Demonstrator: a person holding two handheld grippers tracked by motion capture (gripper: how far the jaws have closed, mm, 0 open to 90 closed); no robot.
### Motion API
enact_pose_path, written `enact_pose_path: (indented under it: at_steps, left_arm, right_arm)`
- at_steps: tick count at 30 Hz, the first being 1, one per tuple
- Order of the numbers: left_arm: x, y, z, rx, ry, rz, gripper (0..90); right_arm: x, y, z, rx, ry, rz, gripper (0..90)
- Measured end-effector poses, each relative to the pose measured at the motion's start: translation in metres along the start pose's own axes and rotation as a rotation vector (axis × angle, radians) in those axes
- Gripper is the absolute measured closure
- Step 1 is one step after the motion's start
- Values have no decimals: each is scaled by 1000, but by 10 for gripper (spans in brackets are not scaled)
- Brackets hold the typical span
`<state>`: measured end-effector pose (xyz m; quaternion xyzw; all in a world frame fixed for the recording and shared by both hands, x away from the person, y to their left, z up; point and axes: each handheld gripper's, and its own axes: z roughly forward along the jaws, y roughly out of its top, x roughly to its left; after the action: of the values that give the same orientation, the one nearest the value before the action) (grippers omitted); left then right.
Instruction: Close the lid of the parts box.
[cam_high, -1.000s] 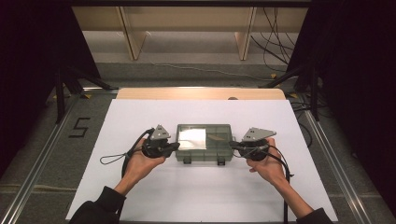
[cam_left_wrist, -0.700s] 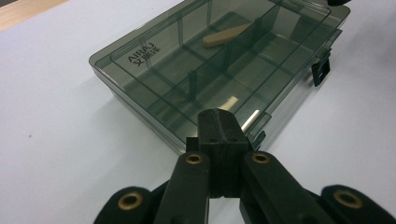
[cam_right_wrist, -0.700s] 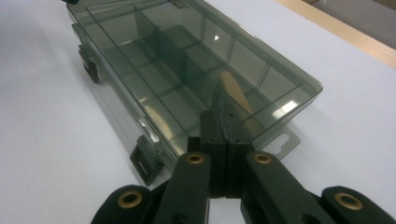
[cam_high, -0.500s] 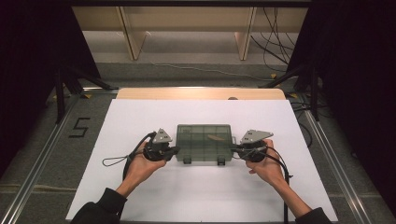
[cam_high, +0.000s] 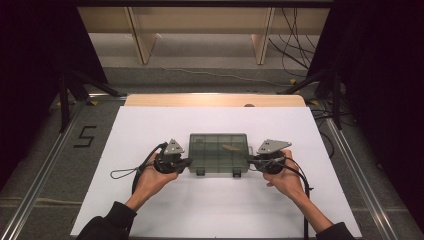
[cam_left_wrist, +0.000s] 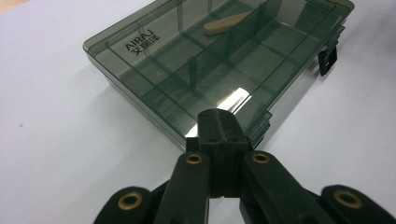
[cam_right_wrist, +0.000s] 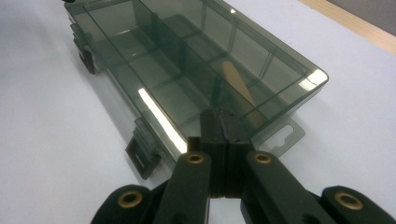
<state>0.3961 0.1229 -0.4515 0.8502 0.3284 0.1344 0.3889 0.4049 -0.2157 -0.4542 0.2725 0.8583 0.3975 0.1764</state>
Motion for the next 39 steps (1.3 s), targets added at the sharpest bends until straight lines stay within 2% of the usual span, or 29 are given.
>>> enact_pose_path:
  at_steps: [9,10,12,13,18,19,21,25,26,30,32,33,34,37,38,39]
  left_arm:
    - [-2,-1,-1,-14,-3,-11,897]
    - [-3,-1,-1,-16,-5,-32,894]
    - [-3,0,-2,-21,0,-20,889]
    - [-4,0,-1,-32,1,-41,888]
    - [-4,1,-1,-43,-1,-33,878]
    - [-5,1,-2,-49,8,-44,875]
    - [-5,1,-4,-57,0,-25,871]
    - [-7,1,-9,-83,-1,-31,848]
    - [-6,1,-10,-86,-13,-37,837]
    - [-7,1,-14,-127,-7,-56,784]
    - [-9,3,-16,-142,-5,-69,721]
    - [-8,3,-17,-140,-13,-57,685]
    - [-10,3,-17,-159,-8,-70,673]
    - [-11,3,-18,-166,-13,-81,604]
    - [-12,3,-19,-165,-15,-85,584]
    - [-13,3,-19,-179,-17,-89,570]
  right_arm:
    - [-1,-1,-1,-14,9,14,900]
    - [-1,-1,-2,-19,10,15,898]
    - [-2,-1,-3,-24,12,16,893]
    - [-2,-1,-3,-26,11,20,891]
    - [-3,-1,-6,-39,6,30,872]
    - [-3,-1,-7,-50,-1,29,867]
    - [-2,1,-9,-63,-4,33,852]
    - [0,4,-14,-102,-6,55,787]
    - [1,5,-15,-102,1,65,755]
    - [3,8,-17,-132,-9,103,608]
    - [4,10,-20,-151,-16,122,544]
    - [4,11,-22,-157,-18,128,513]
    - [5,11,-23,-171,-23,142,487]
    - [6,12,-28,-199,-33,145,438]
    - [8,13,-29,-195,-29,161,425]
    - [8,13,-30,-205,-37,160,413]
